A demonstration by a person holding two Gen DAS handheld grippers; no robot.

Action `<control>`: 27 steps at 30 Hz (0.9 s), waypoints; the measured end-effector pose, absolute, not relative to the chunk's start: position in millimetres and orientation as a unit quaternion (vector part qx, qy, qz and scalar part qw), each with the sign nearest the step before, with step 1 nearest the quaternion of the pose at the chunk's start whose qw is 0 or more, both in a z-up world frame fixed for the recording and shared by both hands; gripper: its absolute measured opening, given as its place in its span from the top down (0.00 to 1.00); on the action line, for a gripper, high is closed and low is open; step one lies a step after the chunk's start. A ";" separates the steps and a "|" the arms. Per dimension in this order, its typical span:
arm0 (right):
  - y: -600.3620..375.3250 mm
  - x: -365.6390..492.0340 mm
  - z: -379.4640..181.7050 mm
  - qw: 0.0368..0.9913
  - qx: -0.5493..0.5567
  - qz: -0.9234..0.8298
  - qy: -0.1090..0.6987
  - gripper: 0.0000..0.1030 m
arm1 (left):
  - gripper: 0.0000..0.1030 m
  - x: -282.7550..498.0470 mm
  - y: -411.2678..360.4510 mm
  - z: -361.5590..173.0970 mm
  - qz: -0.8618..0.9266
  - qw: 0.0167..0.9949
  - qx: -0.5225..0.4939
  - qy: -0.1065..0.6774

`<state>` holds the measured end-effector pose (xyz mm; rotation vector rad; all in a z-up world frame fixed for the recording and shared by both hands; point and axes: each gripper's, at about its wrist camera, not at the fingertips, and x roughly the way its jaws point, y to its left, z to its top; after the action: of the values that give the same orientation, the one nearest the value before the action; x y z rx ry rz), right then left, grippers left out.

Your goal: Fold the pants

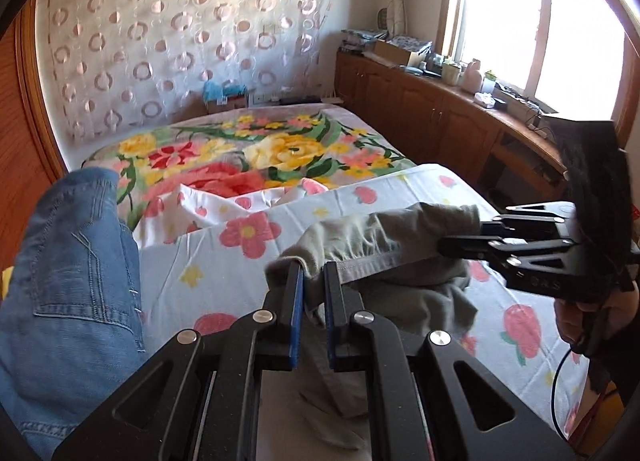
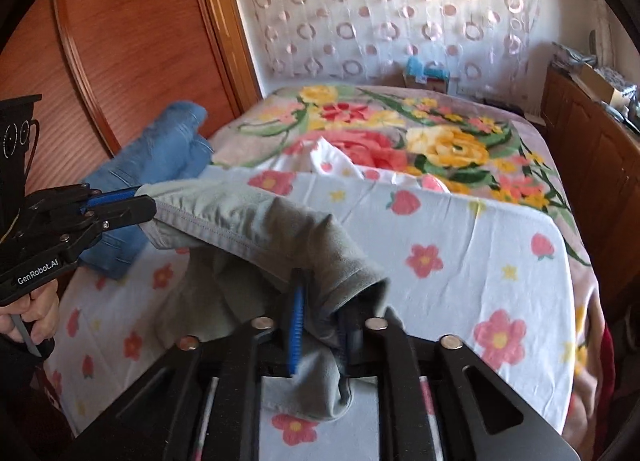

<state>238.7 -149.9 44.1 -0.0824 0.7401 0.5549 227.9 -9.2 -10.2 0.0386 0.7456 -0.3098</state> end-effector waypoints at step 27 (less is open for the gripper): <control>-102.1 176.5 14.7 0.847 -0.087 0.386 0.356 0.57 | 0.90 243.6 32.1 -18.0 -0.140 0.920 -0.026 0.365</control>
<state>176.5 -102.1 14.7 -0.1825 0.7518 0.8132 243.6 32.1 -18.0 -0.0530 0.7493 -0.2880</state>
